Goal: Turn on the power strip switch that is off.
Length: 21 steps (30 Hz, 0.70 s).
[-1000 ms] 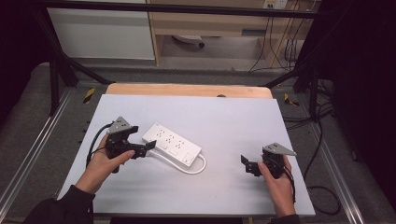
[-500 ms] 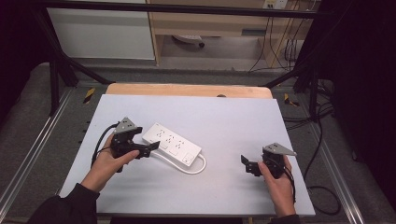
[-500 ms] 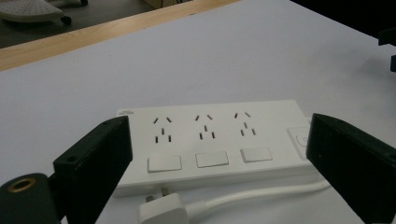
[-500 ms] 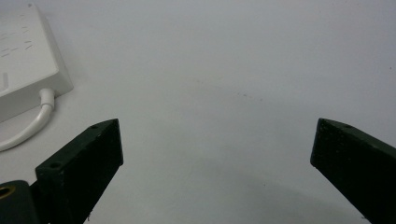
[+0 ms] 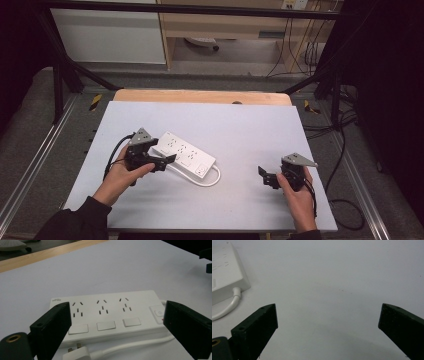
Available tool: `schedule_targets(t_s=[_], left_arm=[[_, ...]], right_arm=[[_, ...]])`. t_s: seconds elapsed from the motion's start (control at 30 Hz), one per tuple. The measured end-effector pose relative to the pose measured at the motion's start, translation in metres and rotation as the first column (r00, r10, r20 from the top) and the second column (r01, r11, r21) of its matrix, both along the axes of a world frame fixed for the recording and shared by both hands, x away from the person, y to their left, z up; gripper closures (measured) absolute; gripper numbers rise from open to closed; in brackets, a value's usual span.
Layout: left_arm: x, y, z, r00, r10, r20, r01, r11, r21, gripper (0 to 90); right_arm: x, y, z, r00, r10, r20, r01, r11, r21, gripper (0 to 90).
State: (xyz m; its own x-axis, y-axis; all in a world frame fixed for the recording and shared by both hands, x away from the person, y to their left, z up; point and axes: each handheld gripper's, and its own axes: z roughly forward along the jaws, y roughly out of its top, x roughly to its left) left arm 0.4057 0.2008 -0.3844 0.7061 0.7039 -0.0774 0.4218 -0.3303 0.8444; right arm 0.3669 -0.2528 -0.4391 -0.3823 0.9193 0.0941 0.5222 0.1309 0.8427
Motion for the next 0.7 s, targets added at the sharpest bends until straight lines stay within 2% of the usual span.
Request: schedule_targets(t_s=[0.47, 0.7], left_arm=[[-0.002, -0.016, -0.01, 0.9998, -0.014, -0.015, 0.014, 0.9992, 0.037, 10.4], [-0.002, -0.019, -0.014, 0.9999, -0.007, -0.01, 0.008, 0.9988, 0.048, 21.9]], right_arm=[[0.0, 0.0, 0.0, 1.0, 0.0, 0.002, 0.0, 1.0, -0.003, 2.8], [0.0, 0.0, 0.0, 1.0, 0.0, 0.003, 0.0, 1.0, -0.005, 2.9]])
